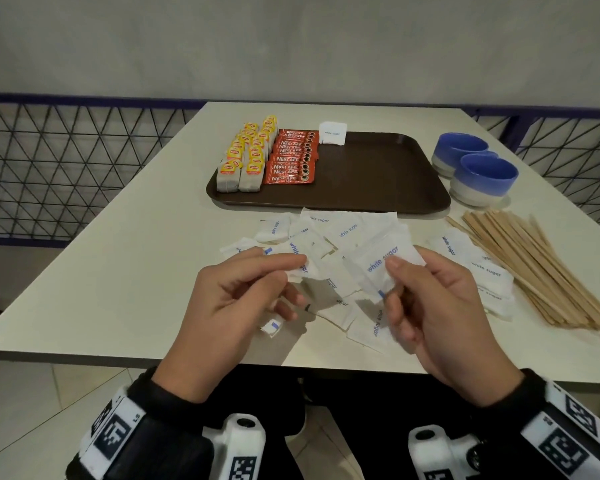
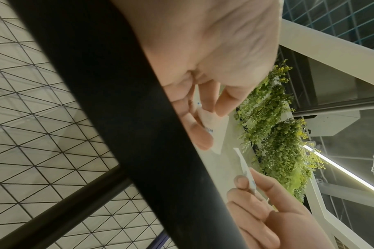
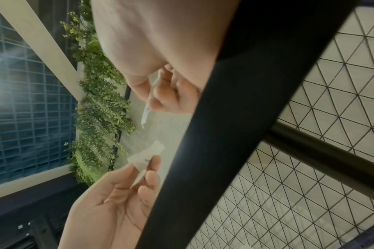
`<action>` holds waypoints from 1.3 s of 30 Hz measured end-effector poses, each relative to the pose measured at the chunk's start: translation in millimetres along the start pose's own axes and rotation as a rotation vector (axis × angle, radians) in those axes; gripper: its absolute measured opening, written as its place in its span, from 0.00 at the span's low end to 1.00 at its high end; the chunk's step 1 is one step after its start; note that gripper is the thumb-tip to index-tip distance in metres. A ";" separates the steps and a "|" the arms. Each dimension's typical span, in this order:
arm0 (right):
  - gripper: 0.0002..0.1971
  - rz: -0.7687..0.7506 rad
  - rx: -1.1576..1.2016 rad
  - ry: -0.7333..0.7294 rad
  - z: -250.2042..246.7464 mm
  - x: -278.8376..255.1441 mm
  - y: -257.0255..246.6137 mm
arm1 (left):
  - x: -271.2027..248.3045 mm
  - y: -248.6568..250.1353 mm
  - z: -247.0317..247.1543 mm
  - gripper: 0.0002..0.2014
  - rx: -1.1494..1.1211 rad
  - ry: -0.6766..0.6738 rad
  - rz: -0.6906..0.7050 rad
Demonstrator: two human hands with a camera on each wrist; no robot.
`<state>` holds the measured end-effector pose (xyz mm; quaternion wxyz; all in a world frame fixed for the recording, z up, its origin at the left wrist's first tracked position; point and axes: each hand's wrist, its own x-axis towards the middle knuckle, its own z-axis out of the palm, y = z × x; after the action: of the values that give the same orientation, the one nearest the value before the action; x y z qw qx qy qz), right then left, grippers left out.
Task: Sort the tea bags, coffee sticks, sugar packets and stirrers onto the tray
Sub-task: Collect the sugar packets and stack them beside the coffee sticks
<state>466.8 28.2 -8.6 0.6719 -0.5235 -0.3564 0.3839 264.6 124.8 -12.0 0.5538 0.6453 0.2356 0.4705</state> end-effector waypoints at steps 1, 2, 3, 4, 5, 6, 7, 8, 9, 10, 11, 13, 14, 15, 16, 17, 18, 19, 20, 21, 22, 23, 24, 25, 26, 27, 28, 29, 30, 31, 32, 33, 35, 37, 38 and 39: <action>0.14 -0.005 -0.008 0.003 -1.3 -0.4 1.4 | -0.3 1.0 -0.3 0.10 0.000 -0.001 0.005; 0.14 -0.016 -0.002 0.001 -1.6 -0.8 2.4 | -0.4 1.8 0.0 0.09 0.022 -0.001 0.009; 0.13 -0.029 0.009 -0.005 -1.5 -1.3 2.6 | -0.5 2.3 0.6 0.09 0.061 0.001 0.013; 0.10 -0.041 0.019 -0.017 -1.5 -1.4 3.0 | -0.2 2.4 1.6 0.09 0.103 0.008 0.010; 0.08 -0.051 0.024 -0.038 -1.2 -1.4 2.4 | 0.3 1.7 2.1 0.09 0.132 0.019 0.003; 0.08 -0.057 0.026 -0.064 -1.0 -1.2 1.8 | 0.6 0.9 2.7 0.09 0.145 0.031 -0.008; 0.08 -0.059 0.028 -0.097 -0.6 -1.2 0.6 | 0.8 -0.5 3.7 0.12 0.140 0.040 -0.025; 0.09 -0.060 0.034 -0.124 -0.2 -0.9 -0.5 | 0.9 -1.7 4.7 0.17 0.119 0.037 -0.046; 0.12 -0.061 0.042 -0.145 0.0 -0.8 -0.8 | 1.1 -2.2 6.1 0.22 0.096 0.022 -0.063; 0.13 -0.062 0.051 -0.160 0.4 -0.3 -0.8 | 1.3 -2.5 7.3 0.28 0.085 0.008 -0.073; 0.13 -0.059 0.059 -0.168 1.1 0.4 -0.8 | 1.5 -3.0 7.6 0.34 0.093 0.000 -0.079; 0.10 -0.043 0.073 -0.159 2.3 2.2 -1.4 | 3.2 -2.9 6.6 0.39 0.129 0.006 -0.101; 0.09 -0.036 0.075 -0.148 2.3 3.2 -1.4 | 4.1 -2.5 5.9 0.38 0.131 0.012 -0.116; 0.08 -0.034 0.071 -0.135 2.3 4.1 -1.8 | 5.2 -2.6 4.8 0.35 0.120 0.012 -0.127; 0.08 -0.038 0.061 -0.118 2.0 4.8 -1.7 | 6.1 -2.9 4.1 0.31 0.106 0.004 -0.128; 0.07 -0.050 0.047 -0.106 2.0 5.3 -1.4 | 6.7 -3.1 3.7 0.26 0.088 -0.005 -0.124; 0.07 -0.067 0.026 -0.100 2.7 5.2 -1.4 | 6.8 -3.0 3.2 0.23 0.071 -0.011 -0.121; 0.07 -0.082 0.005 -0.103 4.4 4.6 -1.4 | 7.1 -2.4 2.7 0.21 0.055 -0.014 -0.123; 0.07 -0.093 -0.016 -0.111 6.8 4.0 -1.9 | 7.2 -2.3 1.8 0.19 0.038 -0.018 -0.126; 0.07 -0.106 -0.039 -0.127 9.8 3.2 -3.0 | 7.2 -2.3 1.3 0.17 0.021 -0.022 -0.129; 0.08 -0.124 -0.072 -0.145 13.5 2.8 -5.2 | 7.0 -1.8 0.9 0.15 0.004 -0.025 -0.134; 0.10 -0.141 -0.111 -0.166 17.7 3.1 -7.9 | 6.9 -1.6 0.7 0.13 -0.013 -0.025 -0.140; 0.11 -0.150 -0.150 -0.188 22.4 4.1 -10.9 | 6.5 -1.2 0.9 0.12 -0.022 -0.026 -0.140; 0.10 -0.150 -0.187 -0.211 27.3 5.8 -13.9 | 6.4 -1.0 0.8 0.12 -0.022 -0.025 -0.134; 0.08 -0.144 -0.224 -0.231 32.3 7.7 -17.1 | 5.9 -0.7 0.5 0.12 -0.019 -0.025 -0.125; 0.07 -0.135 -0.255 -0.241 36.6 10.0 -19.0 | 5.3 -0.1 0.1 0.13 -0.026 -0.022 -0.117; 0.07 -0.128 -0.278 -0.239 40.3 12.1 -20.5 | 4.4 0.4 -0.8 0.13 -0.045 -0.018 -0.112; 0.08 -0.123 -0.294 -0.231 43.4 14.3 -21.3 | 3.6 1.1 -1.7 0.14 -0.072 -0.017 -0.105; 0.09 -0.123 -0.312 -0.221 46.1 16.3 -22.0 | 2.6 1.5 -2.6 0.14 -0.100 -0.018 -0.099; 0.10 -0.130 -0.340 -0.215 48.1 18.1 -22.9 | 1.9 2.3 -3.0 0.15 -0.124 -0.020 -0.095; 0.11 -0.143 -0.378 -0.210 49.2 19.8 -23.5 | 1.4 2.8 -3.6 0.16 -0.139 -0.019 -0.093; 0.11 -0.158 -0.418 -0.204 49.9 21.2 -24.0 | 1.4 3.4 -3.9 0.16 -0.144 -0.015 -0.094; 0.13 -0.189 -0.507 -0.193 50.4 23.0 -24.7 | 2.2 4.0 -3.4 0.15 -0.131 -0.008 -0.093; 0.16 -0.231 -0.598 -0.184 51.2 24.1 -23.5 | 2.4 4.3 -3.3 0.15 -0.112 -0.003 -0.095; 0.17 -0.246 -0.646 -0.178 51.7 24.2 -23.0 | 2.5 3.6 -3.7 0.15 -0.108 -0.001 -0.094; 0.18 -0.248 -0.693 -0.170 52.6 24.0 -23.4 | 2.3 2.8 -4.1 0.15 -0.108 0.001 -0.092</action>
<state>434.6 68.5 26.5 0.4643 -0.6389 -0.5803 0.1985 261.4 127.9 -8.8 0.6087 0.6030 0.2395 0.4567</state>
